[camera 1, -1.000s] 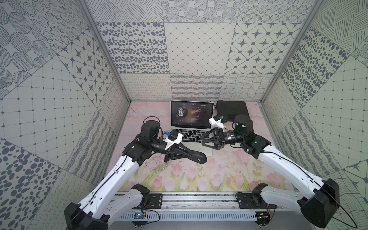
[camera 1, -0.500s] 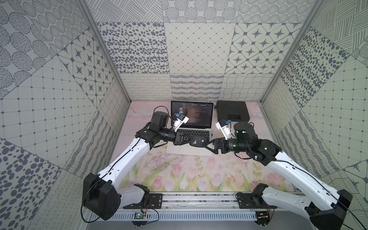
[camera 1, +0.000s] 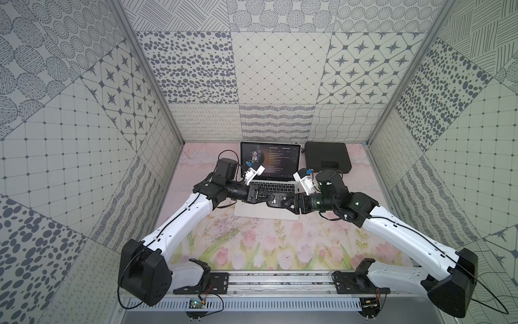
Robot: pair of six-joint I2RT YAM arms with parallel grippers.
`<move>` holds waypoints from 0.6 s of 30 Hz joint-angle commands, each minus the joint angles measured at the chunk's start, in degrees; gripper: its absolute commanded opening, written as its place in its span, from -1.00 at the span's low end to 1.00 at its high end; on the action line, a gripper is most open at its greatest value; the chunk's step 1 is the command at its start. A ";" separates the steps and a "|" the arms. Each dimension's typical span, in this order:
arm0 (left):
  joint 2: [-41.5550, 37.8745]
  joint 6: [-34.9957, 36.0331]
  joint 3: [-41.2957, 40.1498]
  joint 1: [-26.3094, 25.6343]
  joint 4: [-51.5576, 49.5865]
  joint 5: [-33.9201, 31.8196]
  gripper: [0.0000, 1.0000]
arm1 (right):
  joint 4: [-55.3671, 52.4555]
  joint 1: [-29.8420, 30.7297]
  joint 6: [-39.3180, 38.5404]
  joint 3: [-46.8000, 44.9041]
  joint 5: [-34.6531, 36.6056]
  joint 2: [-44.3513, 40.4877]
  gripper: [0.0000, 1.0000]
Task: Remove the wireless mouse receiver from the laptop
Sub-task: Pick up the mouse from the center of the board.
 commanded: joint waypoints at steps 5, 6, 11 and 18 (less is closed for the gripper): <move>0.50 -1.29 0.83 0.21 0.24 5.14 -1.00 | 3.35 0.43 0.52 0.82 0.76 -0.53 -0.10; 0.52 -1.29 0.85 0.15 0.25 5.41 -1.00 | 3.31 0.39 0.46 0.65 1.03 -0.70 -0.14; 0.52 -1.32 1.01 0.35 0.30 6.26 -1.00 | 3.60 0.03 0.61 -0.05 1.45 -1.97 -0.18; 0.52 -7.59 -0.37 0.34 7.65 9.22 -1.00 | 5.88 -0.83 2.21 -0.22 -2.33 -2.06 0.64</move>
